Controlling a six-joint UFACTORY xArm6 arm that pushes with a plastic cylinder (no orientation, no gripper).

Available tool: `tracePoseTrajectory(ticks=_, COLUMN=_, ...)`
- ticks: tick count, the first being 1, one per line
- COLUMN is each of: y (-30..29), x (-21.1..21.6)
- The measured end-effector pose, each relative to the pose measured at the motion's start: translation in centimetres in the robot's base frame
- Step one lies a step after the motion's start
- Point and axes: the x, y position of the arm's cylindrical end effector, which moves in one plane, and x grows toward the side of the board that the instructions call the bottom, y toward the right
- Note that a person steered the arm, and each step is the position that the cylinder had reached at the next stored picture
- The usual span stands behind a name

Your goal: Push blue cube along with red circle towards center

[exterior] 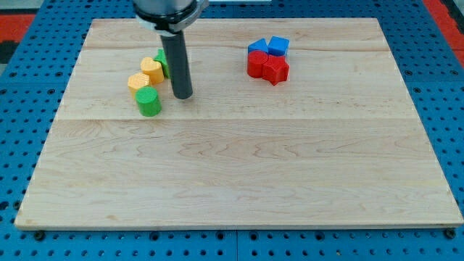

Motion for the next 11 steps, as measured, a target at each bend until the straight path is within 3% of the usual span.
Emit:
tracePoseTrajectory(ticks=2, y=11.0, x=0.6)
tracePoseTrajectory(ticks=3, y=20.3, x=-2.0)
tracePoseTrajectory(ticks=4, y=24.0, x=-7.9)
tracePoseTrajectory(ticks=5, y=20.5, x=-12.5)
tracePoseTrajectory(ticks=6, y=14.7, x=-11.3)
tracePoseTrajectory(ticks=7, y=13.0, x=-7.6)
tracePoseTrajectory(ticks=9, y=12.6, x=-5.5)
tracePoseTrajectory(ticks=11, y=8.4, x=-4.2)
